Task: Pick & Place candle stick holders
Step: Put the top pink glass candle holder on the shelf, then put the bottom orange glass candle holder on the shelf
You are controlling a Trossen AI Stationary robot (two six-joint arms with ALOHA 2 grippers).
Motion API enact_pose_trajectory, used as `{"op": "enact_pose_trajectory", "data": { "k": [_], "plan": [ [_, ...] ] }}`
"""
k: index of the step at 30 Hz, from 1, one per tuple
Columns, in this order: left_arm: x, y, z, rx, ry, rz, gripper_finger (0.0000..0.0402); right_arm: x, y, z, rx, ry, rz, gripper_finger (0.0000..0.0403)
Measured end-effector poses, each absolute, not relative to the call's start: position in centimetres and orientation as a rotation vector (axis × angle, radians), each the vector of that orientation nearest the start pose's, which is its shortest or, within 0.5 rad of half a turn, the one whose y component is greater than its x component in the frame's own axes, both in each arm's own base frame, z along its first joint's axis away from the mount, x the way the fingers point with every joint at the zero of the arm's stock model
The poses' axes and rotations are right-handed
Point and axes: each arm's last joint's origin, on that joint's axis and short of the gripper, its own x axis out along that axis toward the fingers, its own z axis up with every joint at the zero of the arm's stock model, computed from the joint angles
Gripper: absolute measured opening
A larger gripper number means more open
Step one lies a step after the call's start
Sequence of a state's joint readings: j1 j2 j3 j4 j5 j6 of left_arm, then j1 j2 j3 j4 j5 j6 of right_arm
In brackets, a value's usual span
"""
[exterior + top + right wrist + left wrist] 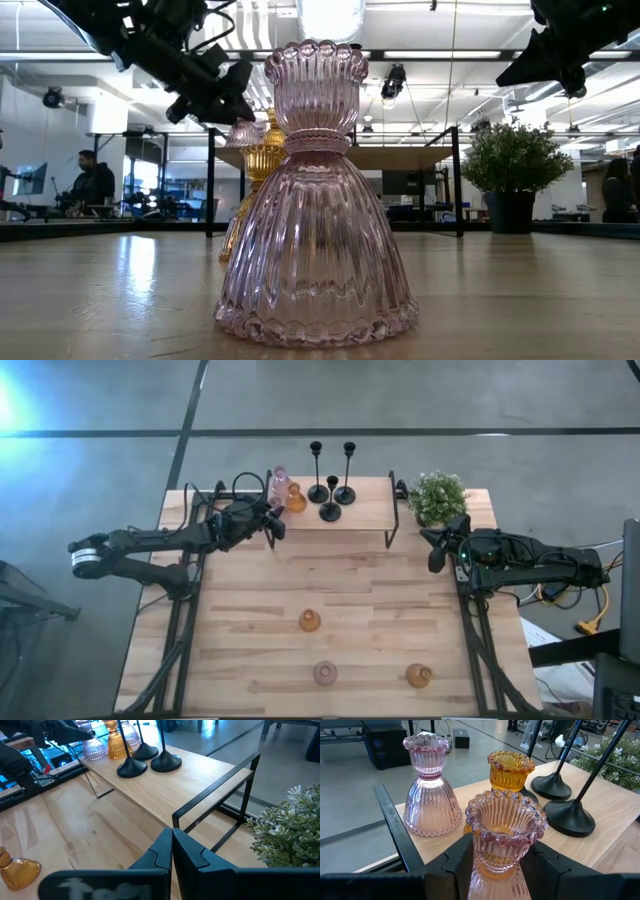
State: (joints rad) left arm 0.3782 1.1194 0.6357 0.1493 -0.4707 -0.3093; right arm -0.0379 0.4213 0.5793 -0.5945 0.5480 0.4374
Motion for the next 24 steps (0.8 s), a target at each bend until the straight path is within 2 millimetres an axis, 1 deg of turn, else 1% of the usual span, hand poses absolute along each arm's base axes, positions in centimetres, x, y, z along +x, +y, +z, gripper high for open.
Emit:
{"op": "enact_pose_trajectory", "data": {
  "k": [3, 6, 24],
  "plan": [
    [21.63, 10.01, 24.91, -0.271, 0.214, 0.888, 0.0157, 9.47, -1.87, 27.02, 0.307, 0.294, -0.658, 0.0008],
    [21.63, 10.01, 24.87, -0.274, 0.215, 0.888, 0.0173, 9.48, -1.87, 27.02, 0.306, 0.294, -0.658, 0.0008],
    [21.63, 10.00, 24.69, -0.274, 0.226, 0.884, 0.0309, 9.48, -1.87, 27.02, 0.307, 0.294, -0.658, 0.0008]
  ]
}}
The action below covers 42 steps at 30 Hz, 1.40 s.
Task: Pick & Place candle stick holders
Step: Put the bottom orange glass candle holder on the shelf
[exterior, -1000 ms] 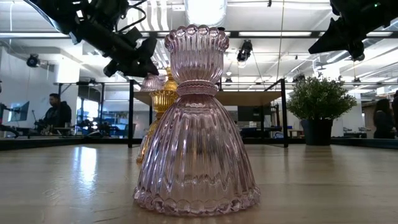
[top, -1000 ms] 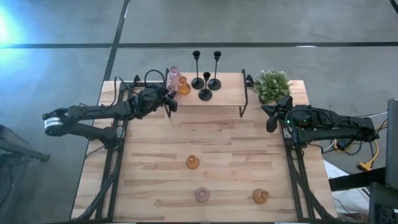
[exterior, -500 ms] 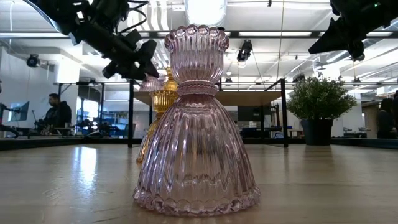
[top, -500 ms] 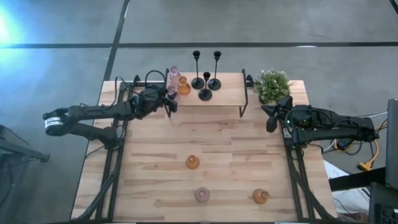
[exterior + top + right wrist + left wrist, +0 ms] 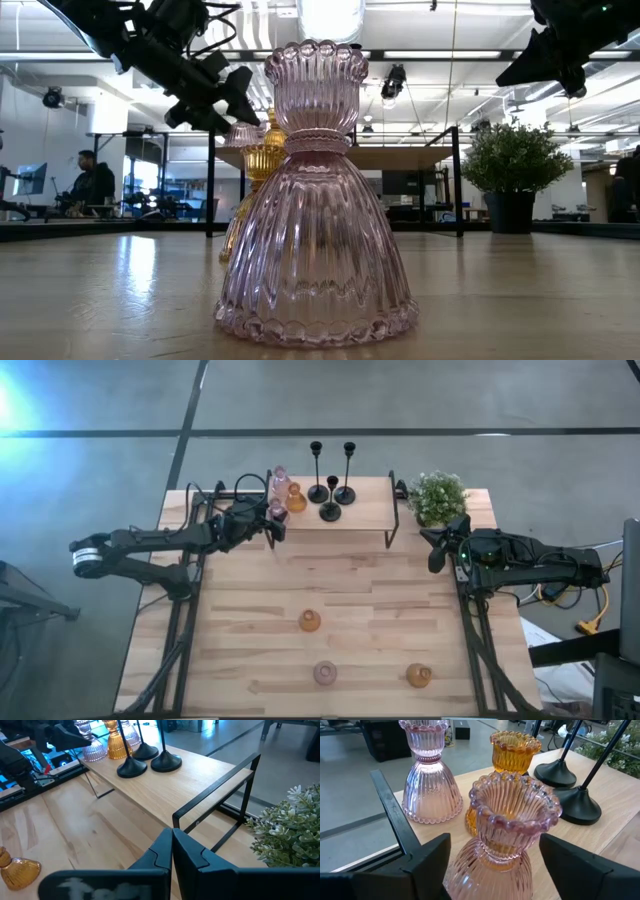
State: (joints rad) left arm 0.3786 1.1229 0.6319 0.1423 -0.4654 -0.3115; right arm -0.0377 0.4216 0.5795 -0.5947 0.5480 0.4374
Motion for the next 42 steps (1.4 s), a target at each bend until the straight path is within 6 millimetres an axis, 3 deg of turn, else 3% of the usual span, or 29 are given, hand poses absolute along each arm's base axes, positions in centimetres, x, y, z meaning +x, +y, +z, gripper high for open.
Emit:
{"op": "enact_pose_trajectory", "data": {
  "k": [12, 26, 34, 38, 42],
  "plan": [
    [21.3, 9.7, 25.3, -0.286, 0.213, 0.828, 0.0328, 9.5, -1.9, 27.0, 0.308, 0.296, -0.652, 0.0008],
    [17.7, 8.1, 27.3, -0.342, 0.225, 0.784, 0.0328, 9.5, -1.8, 27.0, 0.308, 0.296, -0.651, 0.0008],
    [15.2, 6.3, 28.5, -0.489, 0.340, 0.549, 0.0328, 9.5, -1.9, 27.0, 0.308, 0.295, -0.652, 0.0008],
    [14.4, 5.0, 28.3, -0.634, 0.439, 0.295, 0.0324, 9.5, -1.9, 27.0, 0.307, 0.294, -0.651, 0.0008],
    [14.3, 3.6, 27.7, -0.719, 0.536, 0.067, 0.0296, 9.5, -1.9, 27.1, 0.306, 0.292, -0.651, 0.0008]
  ]
}}
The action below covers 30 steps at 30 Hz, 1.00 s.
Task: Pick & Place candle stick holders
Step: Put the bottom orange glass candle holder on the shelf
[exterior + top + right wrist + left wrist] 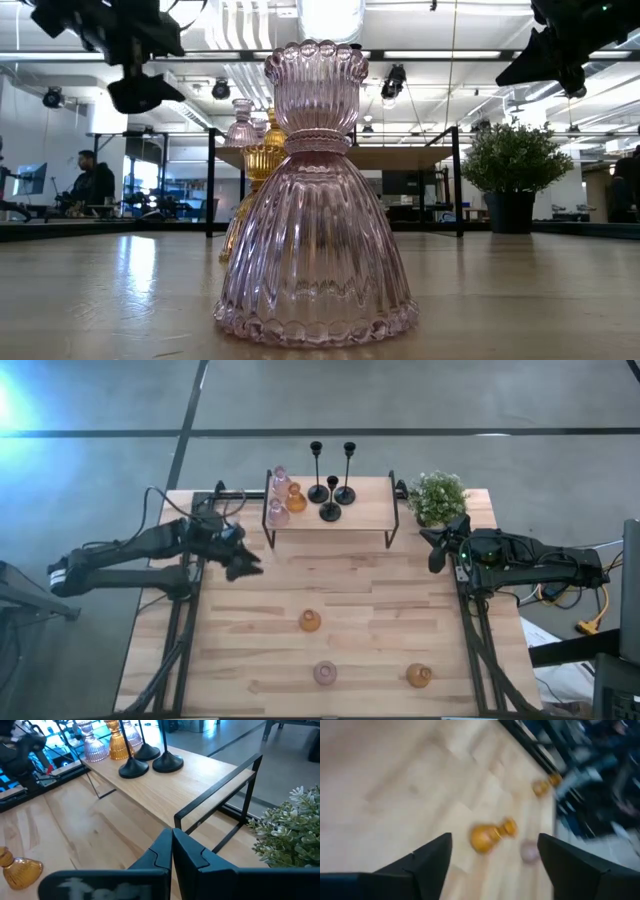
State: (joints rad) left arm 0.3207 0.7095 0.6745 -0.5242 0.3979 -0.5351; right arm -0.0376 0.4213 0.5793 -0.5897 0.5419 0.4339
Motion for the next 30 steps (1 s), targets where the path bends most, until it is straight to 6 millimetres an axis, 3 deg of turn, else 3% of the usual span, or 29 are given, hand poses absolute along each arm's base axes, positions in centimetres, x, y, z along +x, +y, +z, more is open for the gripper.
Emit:
{"op": "enact_pose_trajectory", "data": {
  "k": [6, 12, 16, 21, 24, 27, 30],
  "plan": [
    [14.8, 1.1, 26.8, -0.661, 0.630, -0.110, 0.0205, 9.8, -1.8, 27.8, 0.281, 0.226, -0.612, 0.0008],
    [15.9, -1.1, 25.6, -0.543, 0.702, -0.150, 0.0094, 10.5, -1.5, 30.2, 0.147, 0.037, -0.436, 0.0008],
    [17.1, -2.4, 25.1, -0.513, 0.658, -0.143, 0.0018, 10.6, -1.2, 32.1, 0.072, -0.131, -0.322, 0.0008],
    [18.7, -3.1, 24.1, -0.438, 0.578, -0.106, 0.0005, 10.8, -0.6, 33.6, 0.011, -0.274, -0.111, 0.0008],
    [19.1, -3.1, 23.1, -0.401, 0.594, -0.077, 0.0004, 11.6, -0.2, 34.3, -0.013, -0.272, 0.044, 0.0008],
    [19.3, -2.9, 22.4, -0.382, 0.614, -0.020, 0.0008, 13.3, 0.2, 34.4, -0.029, -0.170, 0.213, 0.0008],
    [19.6, -2.8, 22.1, -0.341, 0.613, 0.047, 0.0010, 15.0, 0.5, 33.2, -0.005, 0.086, 0.350, 0.0008]
  ]
}}
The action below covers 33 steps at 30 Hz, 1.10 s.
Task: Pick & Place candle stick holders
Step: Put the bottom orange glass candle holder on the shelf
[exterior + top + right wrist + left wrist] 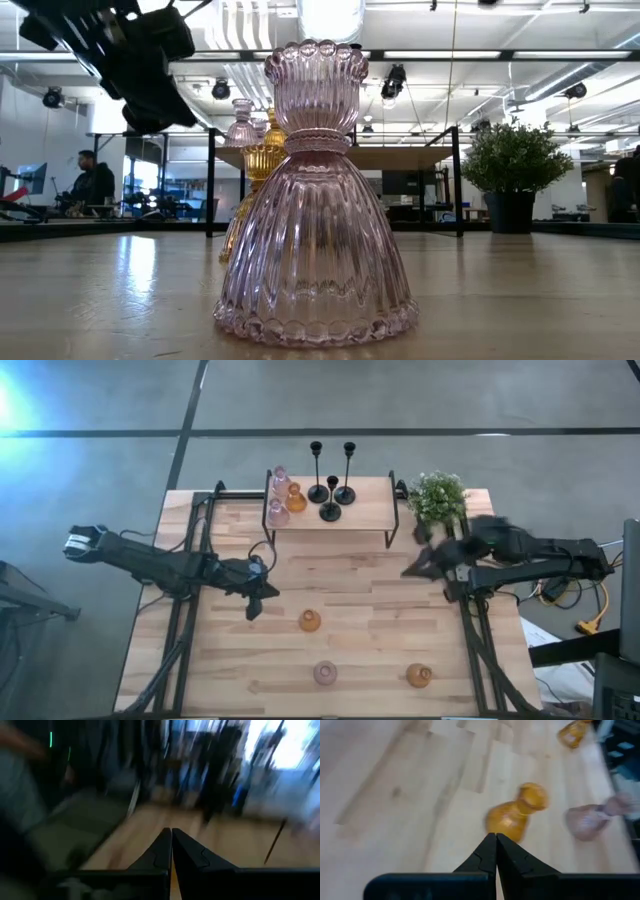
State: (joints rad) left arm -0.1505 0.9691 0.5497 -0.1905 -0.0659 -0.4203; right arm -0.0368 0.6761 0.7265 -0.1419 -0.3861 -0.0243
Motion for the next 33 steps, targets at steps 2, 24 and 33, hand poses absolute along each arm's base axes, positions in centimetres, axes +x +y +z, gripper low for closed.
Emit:
{"op": "enact_pose_trajectory", "data": {
  "k": [2, 24, 33],
  "plan": [
    [19.8, -2.7, 22.1, -0.315, 0.601, 0.068, 0.0009, 15.5, 0.7, 31.9, 0.045, 0.316, 0.404, 0.0008],
    [19.8, -2.7, 22.1, -0.309, 0.593, 0.085, 0.0014, 9.5, 4.7, 30.0, 0.175, 0.662, 0.255, 0.0008],
    [19.8, -2.5, 22.1, -0.230, 0.585, 0.108, 0.0014, 10.4, 8.4, 29.0, 0.224, 0.717, 0.216, 0.0008]
  ]
}}
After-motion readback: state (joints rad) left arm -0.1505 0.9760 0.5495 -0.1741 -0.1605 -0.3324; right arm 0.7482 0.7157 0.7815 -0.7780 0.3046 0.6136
